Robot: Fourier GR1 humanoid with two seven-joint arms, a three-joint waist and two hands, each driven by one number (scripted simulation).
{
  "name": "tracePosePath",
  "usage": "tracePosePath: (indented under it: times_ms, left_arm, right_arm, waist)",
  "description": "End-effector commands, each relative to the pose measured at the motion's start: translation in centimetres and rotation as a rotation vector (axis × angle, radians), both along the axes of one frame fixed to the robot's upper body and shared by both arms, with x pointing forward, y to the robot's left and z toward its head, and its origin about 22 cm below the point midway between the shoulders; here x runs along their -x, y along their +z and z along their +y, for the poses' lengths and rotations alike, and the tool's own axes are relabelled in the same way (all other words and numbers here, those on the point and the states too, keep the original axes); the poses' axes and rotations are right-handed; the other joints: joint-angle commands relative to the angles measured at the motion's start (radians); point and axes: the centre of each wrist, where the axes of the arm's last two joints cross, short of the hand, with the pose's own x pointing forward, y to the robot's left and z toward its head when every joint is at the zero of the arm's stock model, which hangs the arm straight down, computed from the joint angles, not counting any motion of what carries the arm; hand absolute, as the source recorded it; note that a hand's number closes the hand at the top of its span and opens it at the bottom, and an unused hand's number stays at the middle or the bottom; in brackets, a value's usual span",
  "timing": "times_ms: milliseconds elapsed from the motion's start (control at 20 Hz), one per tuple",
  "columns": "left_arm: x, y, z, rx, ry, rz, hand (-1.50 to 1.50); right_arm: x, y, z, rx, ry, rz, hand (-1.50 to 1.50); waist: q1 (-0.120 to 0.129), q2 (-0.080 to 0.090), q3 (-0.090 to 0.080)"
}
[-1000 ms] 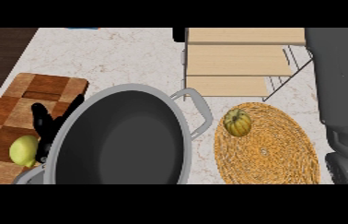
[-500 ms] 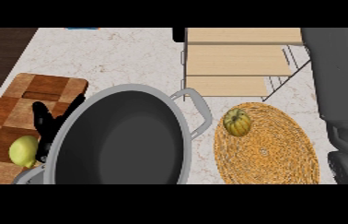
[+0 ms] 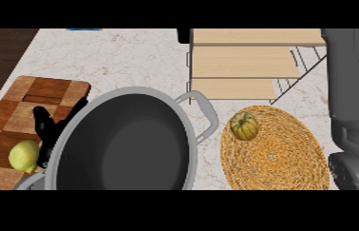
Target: Pick the cupcake from the placemat and place it in the tiered shelf
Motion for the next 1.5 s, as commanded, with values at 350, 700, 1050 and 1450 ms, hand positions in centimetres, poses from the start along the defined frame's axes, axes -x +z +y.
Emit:
tracePosePath:
  times_ms: [350,700,1050,1450]
  left_arm:
    - [0.2,-0.6,0.7,0.016,-0.003,0.042,0.00]
    - [0.6,-0.6,-0.3,0.016,0.000,0.026,0.00]
    - [1.6,-1.9,0.0,0.007,-0.001,0.042,0.00]
    - [-0.3,-0.5,-1.1,0.017,0.008,0.061,0.00]
  right_arm:
    - [0.6,1.9,-2.0,-0.434,0.016,-0.067,-1.50]
    - [0.6,2.6,-7.4,-0.450,-0.237,-0.232,-1.50]
    - [5.2,4.7,-16.7,-0.581,-0.401,-0.283,-1.50]
    - [9.2,4.0,-24.1,-0.629,-0.311,-0.259,-1.50]
  waist:
    - [-0.004,0.002,-0.005]
    - [0.001,0.004,-0.005]
    - [-0.020,-0.001,-0.004]
    - [-0.017,0.000,-0.004]
